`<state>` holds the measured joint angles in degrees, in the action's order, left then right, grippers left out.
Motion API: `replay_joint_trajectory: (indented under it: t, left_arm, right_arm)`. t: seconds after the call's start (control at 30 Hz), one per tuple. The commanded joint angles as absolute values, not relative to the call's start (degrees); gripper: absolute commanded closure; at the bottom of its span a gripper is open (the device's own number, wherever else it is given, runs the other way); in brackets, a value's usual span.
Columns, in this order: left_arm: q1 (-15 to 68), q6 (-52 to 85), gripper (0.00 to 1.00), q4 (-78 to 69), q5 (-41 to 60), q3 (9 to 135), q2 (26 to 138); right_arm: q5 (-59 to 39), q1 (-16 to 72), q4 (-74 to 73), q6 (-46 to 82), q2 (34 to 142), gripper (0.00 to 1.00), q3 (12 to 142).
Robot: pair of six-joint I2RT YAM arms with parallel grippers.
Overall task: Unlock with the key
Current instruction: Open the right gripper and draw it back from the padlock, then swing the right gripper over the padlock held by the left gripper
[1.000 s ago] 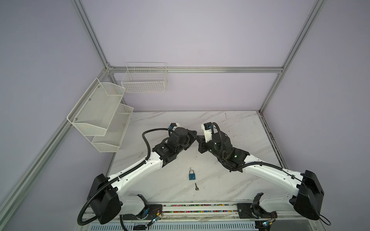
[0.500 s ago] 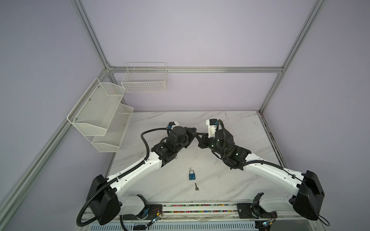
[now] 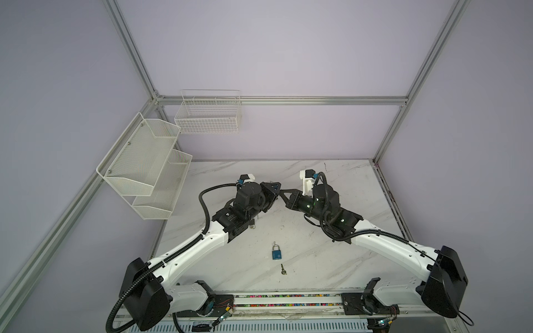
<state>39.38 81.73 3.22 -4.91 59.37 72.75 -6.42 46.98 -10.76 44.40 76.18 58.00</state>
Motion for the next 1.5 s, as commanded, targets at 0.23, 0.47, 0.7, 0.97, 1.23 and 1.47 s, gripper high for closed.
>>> replay_joint_trajectory:
  t: [0.23, 0.47, 0.7, 0.97, 1.23, 1.47]
  left_arm:
    - [36.0, 64.5, 1.00, 8.0, -5.2, 61.3, 69.2]
    - [35.0, 40.0, 1.00, 4.1, -6.5, 53.0, 64.3]
    - [35.0, 14.7, 1.00, -15.5, -3.9, 40.5, 62.6]
    - [35.8, 1.7, 1.00, -31.7, 0.6, 32.0, 64.8]
    - [35.9, -0.7, 1.00, -35.5, 2.2, 31.0, 66.5]
    - [35.9, -1.5, 1.00, -37.0, 2.7, 29.0, 65.5]
  right_arm:
    - [-2.7, 48.6, 2.6, 33.2, 71.6, 0.63, 60.7]
    - [-8.3, 43.8, 14.7, 28.9, 71.9, 0.47, 67.7]
    - [-7.5, 43.4, 29.1, 23.5, 78.1, 0.40, 78.9]
    - [-6.9, 45.0, 36.5, 22.1, 86.6, 0.37, 88.4]
    - [-5.3, 49.7, 38.3, 23.4, 91.9, 0.35, 94.9]
    - [5.0, 50.1, 43.5, 24.3, 96.6, 0.35, 101.8]
